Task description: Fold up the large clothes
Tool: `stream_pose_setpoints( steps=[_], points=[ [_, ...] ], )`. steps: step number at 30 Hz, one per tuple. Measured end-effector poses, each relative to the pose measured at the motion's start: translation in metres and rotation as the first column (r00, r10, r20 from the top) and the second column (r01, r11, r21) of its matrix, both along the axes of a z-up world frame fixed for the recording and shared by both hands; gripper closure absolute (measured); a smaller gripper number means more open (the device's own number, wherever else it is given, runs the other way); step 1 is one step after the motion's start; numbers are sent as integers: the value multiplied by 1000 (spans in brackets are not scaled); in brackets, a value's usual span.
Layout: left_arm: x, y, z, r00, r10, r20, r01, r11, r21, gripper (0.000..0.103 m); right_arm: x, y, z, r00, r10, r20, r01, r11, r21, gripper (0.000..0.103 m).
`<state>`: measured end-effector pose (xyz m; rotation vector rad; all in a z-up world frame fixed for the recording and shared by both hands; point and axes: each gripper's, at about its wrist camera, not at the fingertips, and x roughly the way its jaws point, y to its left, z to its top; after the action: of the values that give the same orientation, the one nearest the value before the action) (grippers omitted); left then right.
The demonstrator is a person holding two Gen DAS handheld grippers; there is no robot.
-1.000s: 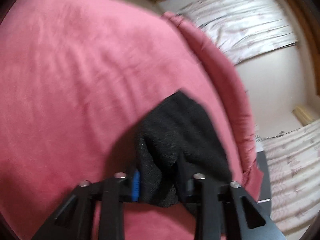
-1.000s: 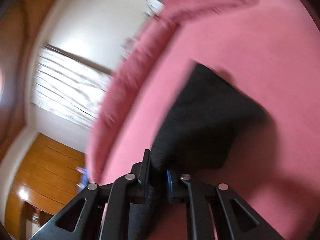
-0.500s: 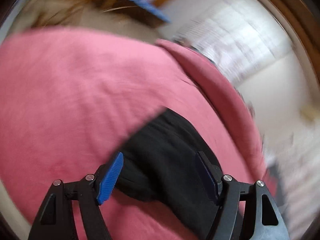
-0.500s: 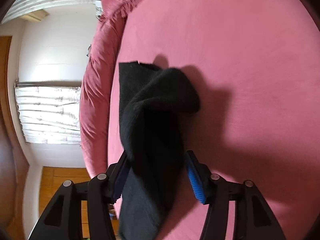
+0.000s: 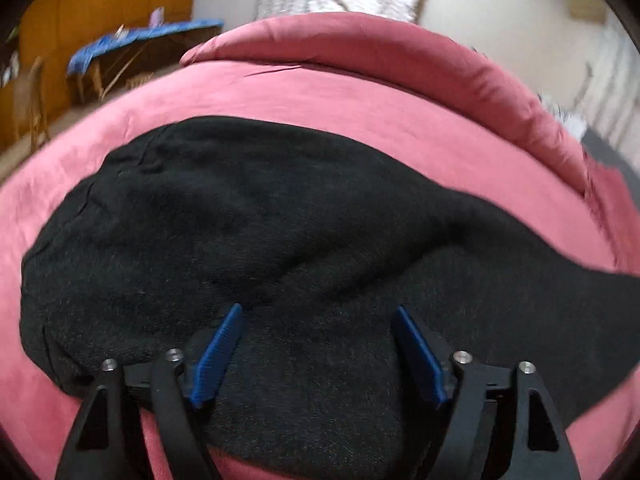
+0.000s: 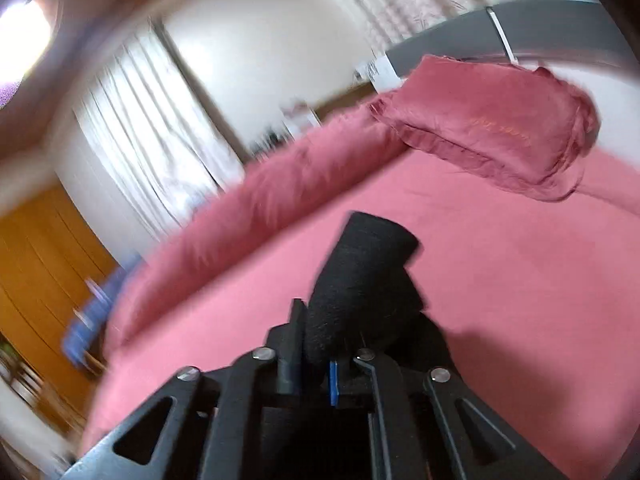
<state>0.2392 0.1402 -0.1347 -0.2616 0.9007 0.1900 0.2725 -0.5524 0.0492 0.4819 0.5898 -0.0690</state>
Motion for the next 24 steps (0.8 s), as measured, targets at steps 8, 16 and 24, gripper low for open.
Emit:
stream_pose_setpoints(
  steps=[8,16,24],
  points=[
    [-4,-7,2,999,-31,-26,32,998,48,18,-44,-91,-175,913,-149,-380,349,768,537,63],
    [4,-17,-2,999,-2,-42,5,997,78,9,-46,-104,-198,936,-203,-288,347,670,656,77],
    [2,-15,-4,1000,-3,-27,5,998,68,9,9,-23,-19,996,3,-91,19,970,243,97]
  ],
)
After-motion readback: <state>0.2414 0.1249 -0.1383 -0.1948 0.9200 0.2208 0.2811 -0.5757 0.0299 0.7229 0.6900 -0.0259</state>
